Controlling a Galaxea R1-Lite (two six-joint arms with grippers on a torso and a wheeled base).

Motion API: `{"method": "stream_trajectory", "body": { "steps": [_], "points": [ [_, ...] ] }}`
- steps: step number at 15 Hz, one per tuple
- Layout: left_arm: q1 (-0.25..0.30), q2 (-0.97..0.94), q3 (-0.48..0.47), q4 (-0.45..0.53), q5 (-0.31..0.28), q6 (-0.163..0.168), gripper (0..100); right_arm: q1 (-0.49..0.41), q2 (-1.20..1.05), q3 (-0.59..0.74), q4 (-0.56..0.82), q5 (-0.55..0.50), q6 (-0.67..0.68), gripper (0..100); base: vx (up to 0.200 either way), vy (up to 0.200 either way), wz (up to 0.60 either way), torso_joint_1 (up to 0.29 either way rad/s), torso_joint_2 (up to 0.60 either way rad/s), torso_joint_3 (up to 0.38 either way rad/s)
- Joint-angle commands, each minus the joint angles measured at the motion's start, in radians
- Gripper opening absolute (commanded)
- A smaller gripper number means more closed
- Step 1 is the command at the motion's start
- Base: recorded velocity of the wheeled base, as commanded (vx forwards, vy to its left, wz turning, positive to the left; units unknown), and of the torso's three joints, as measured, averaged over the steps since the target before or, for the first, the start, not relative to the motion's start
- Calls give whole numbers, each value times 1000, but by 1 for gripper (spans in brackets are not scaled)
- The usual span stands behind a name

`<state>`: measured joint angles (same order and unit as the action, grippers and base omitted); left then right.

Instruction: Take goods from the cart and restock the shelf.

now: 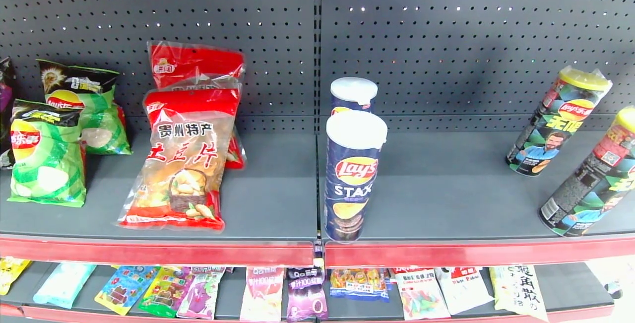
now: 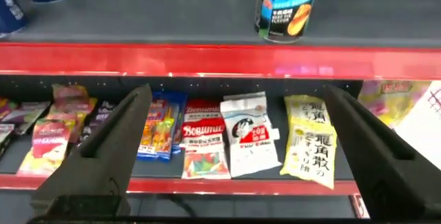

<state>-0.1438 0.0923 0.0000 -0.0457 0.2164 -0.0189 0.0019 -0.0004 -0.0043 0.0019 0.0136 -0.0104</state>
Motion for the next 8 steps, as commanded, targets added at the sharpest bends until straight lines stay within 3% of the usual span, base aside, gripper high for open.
{"method": "stream_trajectory", "body": {
  "steps": [1, 2, 7, 8],
  "points": [
    [0, 4, 0, 0, -8, 8, 100, 1, 0, 4, 0, 0, 15, 100, 0, 0, 0, 0, 0, 0],
    [0, 4, 0, 1, -20, 7, 100, 0, 2, 4, 0, 0, 12, 100, 0, 0, 0, 0, 0, 0],
    [0, 4, 0, 3, -15, -1, 100, 1, 2, 4, 1, -4, 9, 100, -200, 0, 0, 7, 5, 1],
    [0, 4, 0, 3, -23, 2, 100, 0, 2, 4, 1, -4, 7, 100, 0, 0, 0, 0, 0, 0]
  ]
}}
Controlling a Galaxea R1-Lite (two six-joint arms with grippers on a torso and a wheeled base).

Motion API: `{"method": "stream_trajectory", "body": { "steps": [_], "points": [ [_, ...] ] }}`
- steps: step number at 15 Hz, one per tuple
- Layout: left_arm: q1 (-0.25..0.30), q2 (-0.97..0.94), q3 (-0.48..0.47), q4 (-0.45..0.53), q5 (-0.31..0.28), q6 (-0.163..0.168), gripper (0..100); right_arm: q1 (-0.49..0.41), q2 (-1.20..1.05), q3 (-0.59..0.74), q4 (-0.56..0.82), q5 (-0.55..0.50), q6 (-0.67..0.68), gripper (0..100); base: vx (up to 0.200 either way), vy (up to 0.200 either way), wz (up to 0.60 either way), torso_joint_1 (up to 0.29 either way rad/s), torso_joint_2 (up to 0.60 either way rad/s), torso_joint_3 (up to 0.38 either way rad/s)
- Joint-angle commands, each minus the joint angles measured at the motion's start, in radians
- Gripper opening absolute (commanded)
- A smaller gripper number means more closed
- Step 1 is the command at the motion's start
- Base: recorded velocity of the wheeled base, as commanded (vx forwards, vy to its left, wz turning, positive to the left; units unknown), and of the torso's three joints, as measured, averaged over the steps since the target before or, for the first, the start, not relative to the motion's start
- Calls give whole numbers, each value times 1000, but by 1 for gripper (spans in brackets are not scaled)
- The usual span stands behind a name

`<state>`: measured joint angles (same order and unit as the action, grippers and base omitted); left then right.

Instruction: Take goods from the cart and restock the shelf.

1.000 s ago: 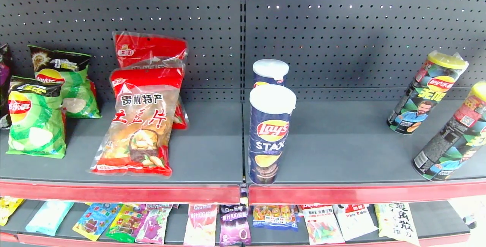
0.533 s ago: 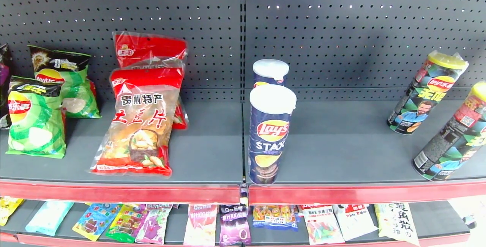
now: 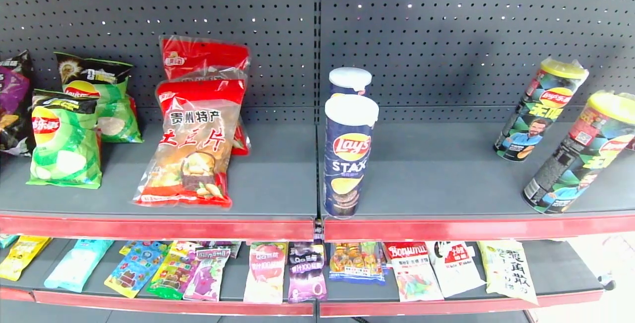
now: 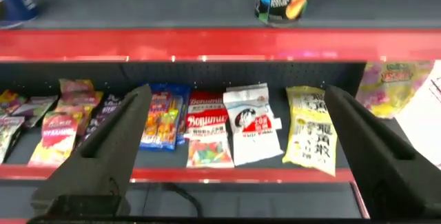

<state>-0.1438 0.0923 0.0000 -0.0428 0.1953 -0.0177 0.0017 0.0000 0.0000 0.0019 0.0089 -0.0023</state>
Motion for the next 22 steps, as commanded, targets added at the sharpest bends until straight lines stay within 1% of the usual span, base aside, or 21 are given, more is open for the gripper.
{"method": "stream_trajectory", "body": {
  "steps": [1, 2, 9, 11, 22],
  "points": [
    [0, 4, 0, -2, -2, 2, 100, 0, 0, 0, 1, -1, -1, 100, 0, 0, 0, 0, 0, 0],
    [0, 4, 0, -2, -1, 1, 100, 0, 0, 0, 1, -3, -1, 100, 0, 0, 0, 0, 0, 0],
    [0, 4, 0, 0, 4, -2, 100, 1, 2, 0, 1, -3, -1, 100, 0, -200, 0, 8, 4, 4],
    [0, 4, 0, 0, 6, -8, 100, 0, 0, 0, 1, -3, -1, 100, 0, -200, 0, 0, 2, 0],
    [0, 4, 0, 0, 6, -8, 100, 0, 0, 0, 0, -3, 1, 100, 0, -200, 0, 2, 3, 2]
  ]
}}
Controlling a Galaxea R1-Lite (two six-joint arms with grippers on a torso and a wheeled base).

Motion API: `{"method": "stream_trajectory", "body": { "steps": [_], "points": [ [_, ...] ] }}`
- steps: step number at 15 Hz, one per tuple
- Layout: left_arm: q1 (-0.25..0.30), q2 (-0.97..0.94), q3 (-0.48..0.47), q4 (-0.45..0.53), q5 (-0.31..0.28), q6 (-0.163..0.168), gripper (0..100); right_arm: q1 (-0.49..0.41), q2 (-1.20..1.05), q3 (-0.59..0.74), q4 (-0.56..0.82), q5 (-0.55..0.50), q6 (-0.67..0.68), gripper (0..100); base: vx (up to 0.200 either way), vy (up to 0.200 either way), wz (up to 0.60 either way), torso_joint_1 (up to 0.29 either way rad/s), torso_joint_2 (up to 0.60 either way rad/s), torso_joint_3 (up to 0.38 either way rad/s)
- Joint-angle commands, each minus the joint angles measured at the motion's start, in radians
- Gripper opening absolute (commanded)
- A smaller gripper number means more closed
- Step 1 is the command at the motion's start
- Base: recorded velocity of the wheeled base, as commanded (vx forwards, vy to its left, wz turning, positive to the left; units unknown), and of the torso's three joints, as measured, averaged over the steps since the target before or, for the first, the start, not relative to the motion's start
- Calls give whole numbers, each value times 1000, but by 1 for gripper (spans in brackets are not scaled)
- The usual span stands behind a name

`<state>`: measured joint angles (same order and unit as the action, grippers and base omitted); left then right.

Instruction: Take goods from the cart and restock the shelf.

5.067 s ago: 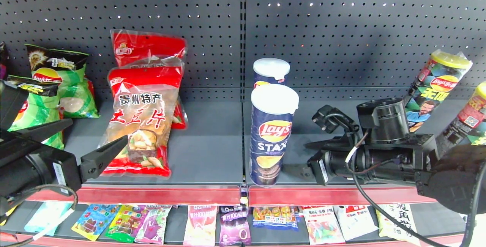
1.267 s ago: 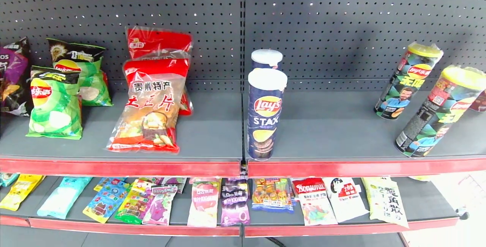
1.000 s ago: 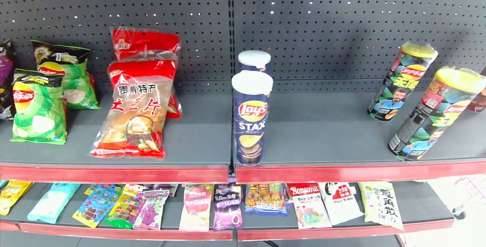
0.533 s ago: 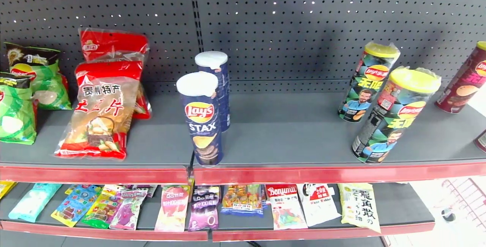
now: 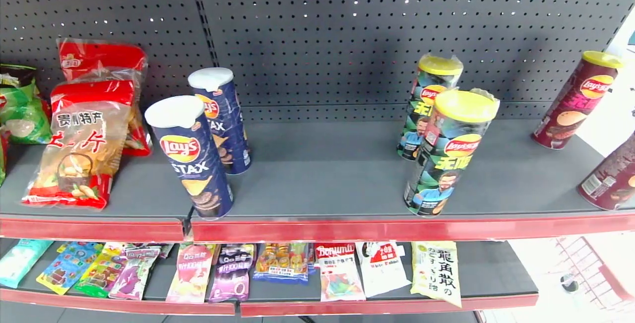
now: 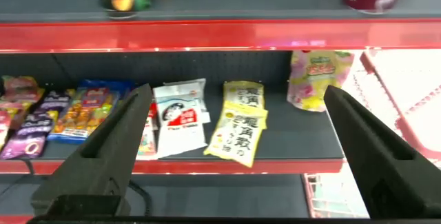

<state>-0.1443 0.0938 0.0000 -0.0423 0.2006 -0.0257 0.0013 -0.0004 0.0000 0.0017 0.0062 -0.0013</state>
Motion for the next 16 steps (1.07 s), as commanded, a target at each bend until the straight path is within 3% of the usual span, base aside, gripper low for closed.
{"method": "stream_trajectory", "body": {
  "steps": [1, 11, 16],
  "points": [
    [0, 3, 0, -1, 0, 0, 100, 2, 2, 0, 1, 0, 0, 100, 0, -200, 0, 7, 2, 7],
    [0, 3, 0, -2, 2, 3, 100, 0, 0, 0, 0, -9, 1, 100, 0, -200, 0, 5, 4, 2],
    [0, 3, 0, -1, 2, 3, 100, 0, 0, 0, 0, -9, 1, 100, 0, 0, 0, 0, 0, 0]
  ]
}}
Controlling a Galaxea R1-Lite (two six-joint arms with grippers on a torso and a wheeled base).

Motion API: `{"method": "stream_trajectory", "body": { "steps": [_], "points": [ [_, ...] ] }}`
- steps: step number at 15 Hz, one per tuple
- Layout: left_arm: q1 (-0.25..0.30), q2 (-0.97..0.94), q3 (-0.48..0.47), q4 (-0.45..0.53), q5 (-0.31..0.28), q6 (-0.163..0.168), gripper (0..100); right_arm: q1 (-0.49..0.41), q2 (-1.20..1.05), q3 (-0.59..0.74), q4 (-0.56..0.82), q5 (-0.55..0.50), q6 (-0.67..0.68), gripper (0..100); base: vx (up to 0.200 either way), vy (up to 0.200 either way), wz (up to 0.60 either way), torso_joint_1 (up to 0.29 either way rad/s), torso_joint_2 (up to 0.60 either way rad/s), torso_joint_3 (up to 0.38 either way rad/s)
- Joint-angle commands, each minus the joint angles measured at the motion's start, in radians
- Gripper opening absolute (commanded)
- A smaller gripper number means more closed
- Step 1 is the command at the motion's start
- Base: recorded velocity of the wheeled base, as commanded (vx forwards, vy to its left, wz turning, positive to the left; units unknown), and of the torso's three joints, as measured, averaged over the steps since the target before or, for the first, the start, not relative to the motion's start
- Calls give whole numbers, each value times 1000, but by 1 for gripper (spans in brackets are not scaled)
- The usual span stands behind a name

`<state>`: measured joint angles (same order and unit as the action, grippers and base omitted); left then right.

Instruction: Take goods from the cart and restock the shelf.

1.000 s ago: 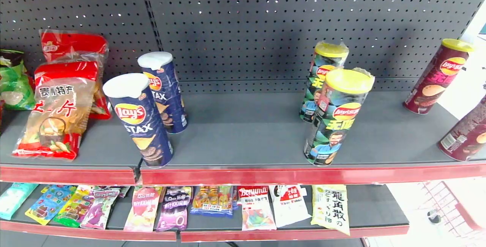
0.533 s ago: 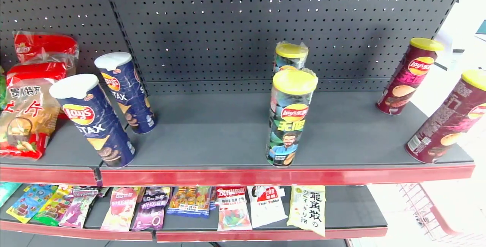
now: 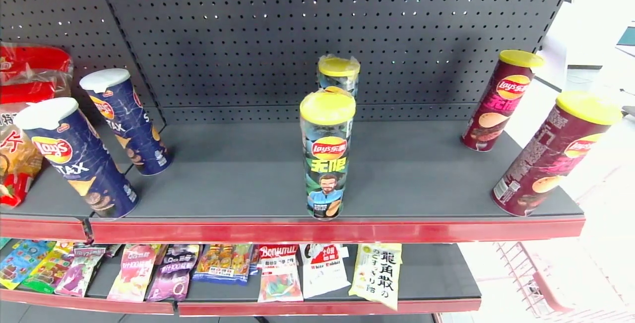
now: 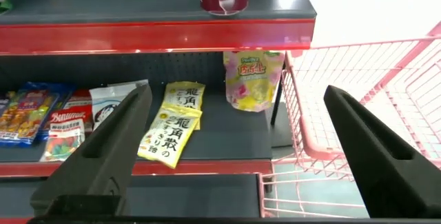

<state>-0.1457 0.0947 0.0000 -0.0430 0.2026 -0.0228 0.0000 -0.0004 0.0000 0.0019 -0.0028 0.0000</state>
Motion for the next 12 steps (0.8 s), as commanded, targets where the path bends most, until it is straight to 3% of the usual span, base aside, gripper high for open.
{"method": "stream_trajectory", "body": {
  "steps": [1, 5, 8, 12],
  "points": [
    [2, 2, 0, 0, 0, -2, 100, 2, 0, 0, 0, 0, -2, 100, 0, 0, 0, 0, 0, 0],
    [2, 2, 0, 0, -3, -3, 100, 2, 0, 0, 1, 0, -2, 100, 0, 0, 0, 0, 0, 0],
    [2, 2, 0, 2, -2, -34, 100, 3, 0, 0, 0, 0, 0, 100, 0, 0, 0, 0, 0, 0],
    [2, 2, 0, 2, -2, -37, 100, 2, 0, 0, 1, -2, -3, 100, 0, 0, 0, 0, 0, 0]
  ]
}}
